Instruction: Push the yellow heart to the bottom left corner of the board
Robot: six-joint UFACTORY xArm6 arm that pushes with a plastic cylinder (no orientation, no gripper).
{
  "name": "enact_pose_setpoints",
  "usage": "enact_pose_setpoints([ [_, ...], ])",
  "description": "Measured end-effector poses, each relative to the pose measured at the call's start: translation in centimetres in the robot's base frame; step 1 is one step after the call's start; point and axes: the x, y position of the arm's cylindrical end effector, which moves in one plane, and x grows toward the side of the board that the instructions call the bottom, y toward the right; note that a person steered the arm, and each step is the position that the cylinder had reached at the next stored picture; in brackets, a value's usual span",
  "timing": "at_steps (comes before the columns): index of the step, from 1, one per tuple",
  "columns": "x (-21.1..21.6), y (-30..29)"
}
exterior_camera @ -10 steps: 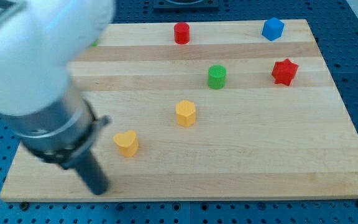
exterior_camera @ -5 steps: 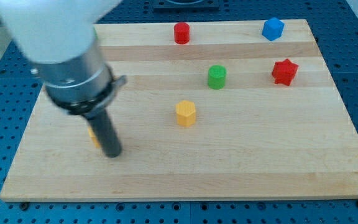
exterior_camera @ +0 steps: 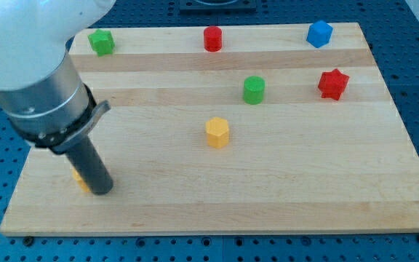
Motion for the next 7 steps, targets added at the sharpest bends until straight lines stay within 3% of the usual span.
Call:
enact_pose_setpoints([
  [1,-5.0,1.7],
  [2,-6.2,0.5],
  [4,-1.1,-0.8],
  [7,0.5,-1.7],
])
